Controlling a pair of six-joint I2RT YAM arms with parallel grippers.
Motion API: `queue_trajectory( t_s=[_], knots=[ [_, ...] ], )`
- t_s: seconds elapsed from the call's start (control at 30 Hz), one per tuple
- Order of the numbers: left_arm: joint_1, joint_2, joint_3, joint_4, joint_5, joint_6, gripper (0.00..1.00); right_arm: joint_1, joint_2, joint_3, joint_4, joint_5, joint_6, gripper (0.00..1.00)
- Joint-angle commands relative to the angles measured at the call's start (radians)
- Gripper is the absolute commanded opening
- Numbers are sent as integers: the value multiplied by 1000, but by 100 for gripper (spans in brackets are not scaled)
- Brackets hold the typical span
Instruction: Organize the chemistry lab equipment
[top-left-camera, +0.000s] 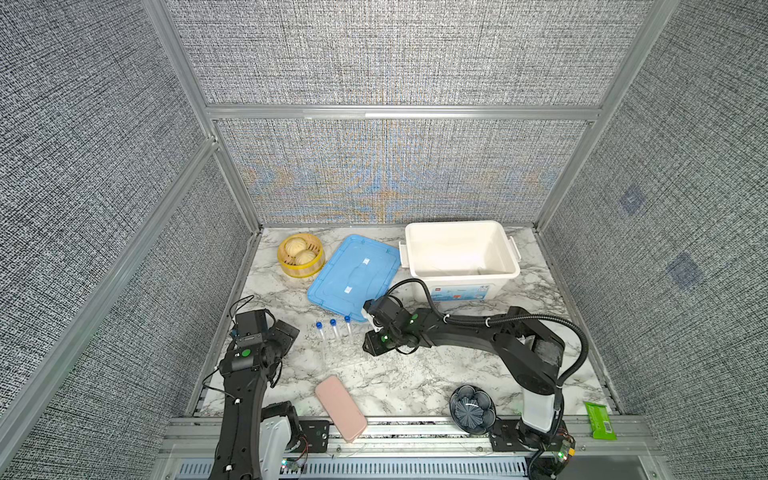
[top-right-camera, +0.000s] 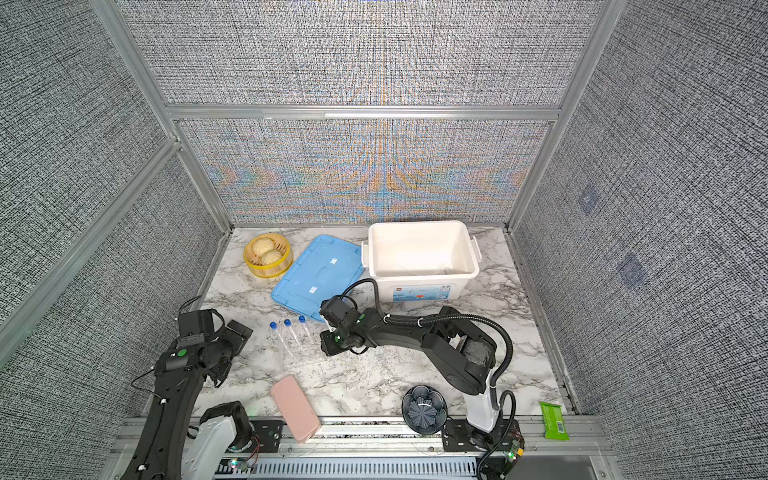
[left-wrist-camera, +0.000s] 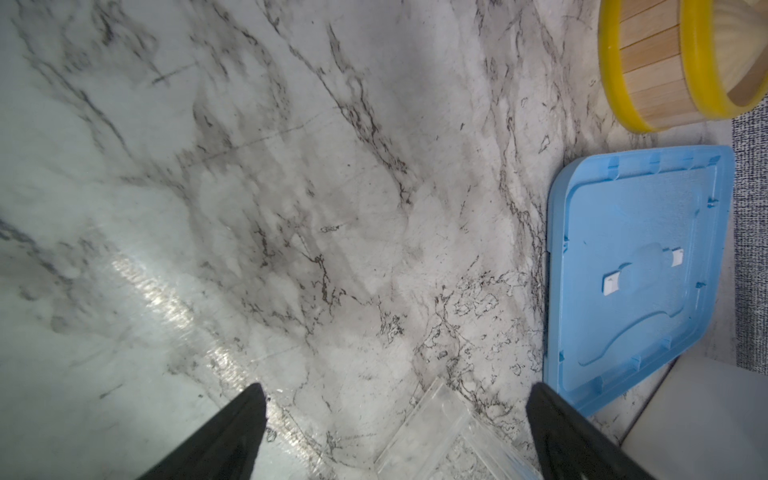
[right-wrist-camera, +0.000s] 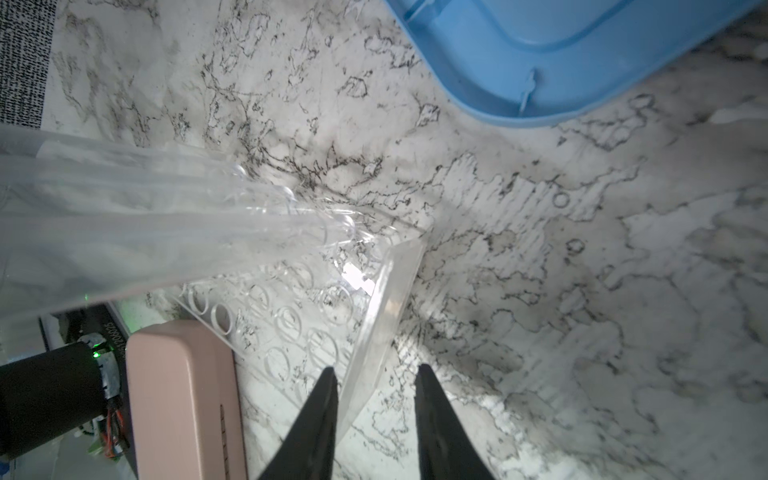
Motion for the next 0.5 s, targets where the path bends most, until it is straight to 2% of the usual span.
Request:
queue_trajectory(
  t_s=[0.0,0.47],
  knots=[
    [0,0,3,-3,-5,13,99,0,1,6,-52,14,18,28],
    [0,-2,9,-16,-13,20,99,-14,-47,-40,-97,48,54,21]
  ],
)
